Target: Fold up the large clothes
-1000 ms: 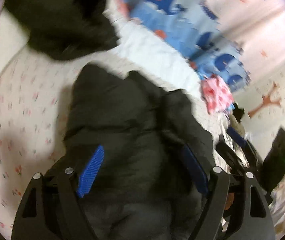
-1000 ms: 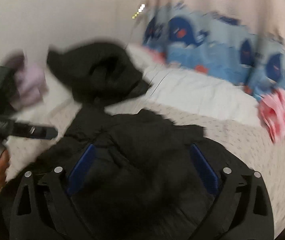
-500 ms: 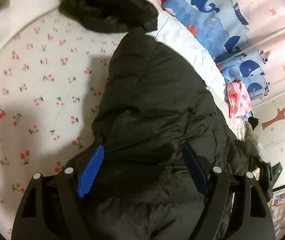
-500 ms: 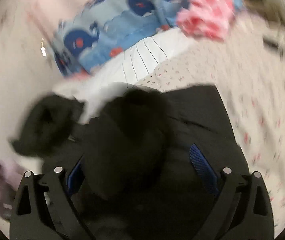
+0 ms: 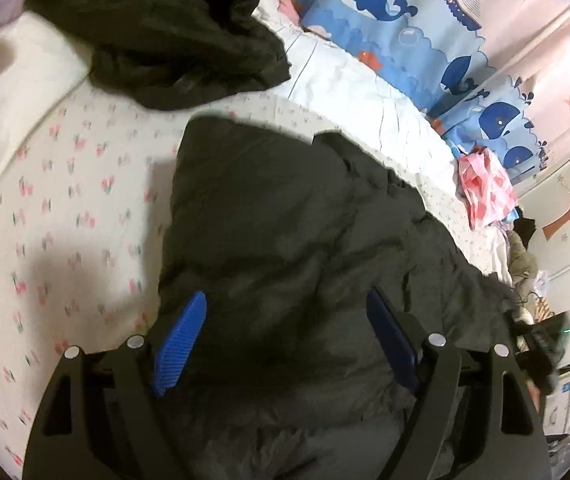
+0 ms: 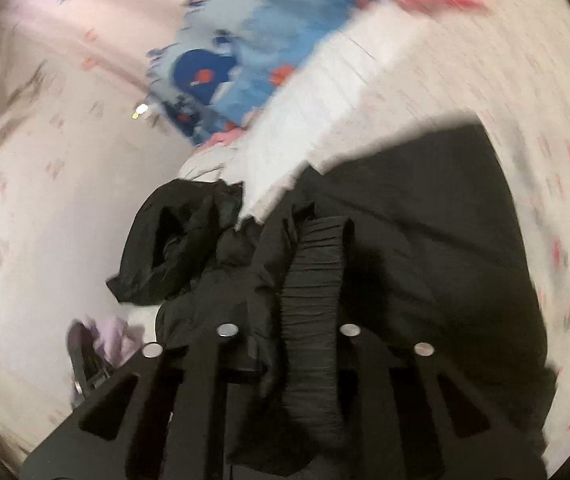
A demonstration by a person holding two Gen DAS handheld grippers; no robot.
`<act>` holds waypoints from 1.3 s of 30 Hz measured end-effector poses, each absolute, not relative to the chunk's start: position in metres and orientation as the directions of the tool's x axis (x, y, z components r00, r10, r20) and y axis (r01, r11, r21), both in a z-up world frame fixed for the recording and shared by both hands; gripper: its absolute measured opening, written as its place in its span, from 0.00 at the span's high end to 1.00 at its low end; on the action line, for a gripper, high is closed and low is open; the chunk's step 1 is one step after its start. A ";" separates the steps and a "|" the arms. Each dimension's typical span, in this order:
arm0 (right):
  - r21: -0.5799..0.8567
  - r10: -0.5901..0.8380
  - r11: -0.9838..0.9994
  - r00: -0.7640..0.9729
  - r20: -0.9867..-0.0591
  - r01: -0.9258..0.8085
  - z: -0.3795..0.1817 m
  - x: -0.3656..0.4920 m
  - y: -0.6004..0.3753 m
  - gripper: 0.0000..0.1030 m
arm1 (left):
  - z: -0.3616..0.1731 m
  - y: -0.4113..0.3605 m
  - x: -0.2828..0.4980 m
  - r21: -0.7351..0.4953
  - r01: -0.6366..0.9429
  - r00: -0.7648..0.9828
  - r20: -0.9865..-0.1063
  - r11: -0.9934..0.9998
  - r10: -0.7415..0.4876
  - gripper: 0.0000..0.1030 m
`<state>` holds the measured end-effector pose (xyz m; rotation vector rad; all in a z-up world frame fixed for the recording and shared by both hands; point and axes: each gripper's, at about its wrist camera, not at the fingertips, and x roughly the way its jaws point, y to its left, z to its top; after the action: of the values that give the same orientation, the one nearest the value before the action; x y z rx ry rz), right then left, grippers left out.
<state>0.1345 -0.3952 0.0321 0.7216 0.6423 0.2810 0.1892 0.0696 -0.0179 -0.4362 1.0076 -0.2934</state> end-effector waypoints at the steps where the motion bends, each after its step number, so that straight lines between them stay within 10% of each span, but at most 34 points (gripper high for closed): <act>1: 0.658 0.442 0.750 0.794 -0.417 -0.072 0.055 0.136 -0.390 0.87 | -0.004 0.070 0.191 -0.478 0.048 0.539 -0.727 0.877 -0.425 0.23; 7: 0.522 0.370 0.841 0.856 -0.360 -0.144 0.103 0.149 -0.386 0.87 | 0.062 0.068 0.191 -0.460 0.157 0.704 -0.569 0.874 -0.425 0.15; 14: 0.611 0.362 0.780 0.700 -0.616 0.135 -0.056 0.149 -0.438 0.70 | -0.065 0.031 0.233 -0.343 0.082 0.459 -0.821 0.936 -0.340 0.14; 23: 0.409 0.170 0.911 0.861 -0.479 0.048 0.036 0.107 -0.418 0.47 | -0.004 0.038 0.212 -0.315 0.164 0.598 -0.722 0.935 -0.348 0.14; 29: 0.274 0.202 0.961 0.602 -0.772 0.028 -0.041 0.174 -0.373 0.36 | -0.068 0.031 0.245 -0.289 0.074 0.455 -0.842 0.955 -0.290 0.11; 35: 0.327 0.227 0.944 0.629 -0.744 0.047 0.007 0.109 -0.404 0.37 | -0.038 0.060 0.212 -0.375 0.078 0.473 -0.802 0.924 -0.366 0.11; 39: 0.347 0.268 0.937 0.582 -0.768 0.026 0.030 0.040 -0.432 0.17 | -0.010 0.111 0.158 -0.382 0.105 0.488 -0.785 0.918 -0.382 0.09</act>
<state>0.0404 -0.4322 0.0300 0.3400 0.9437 0.1448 0.1579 0.1107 -0.0099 -0.3005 1.0219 -0.3016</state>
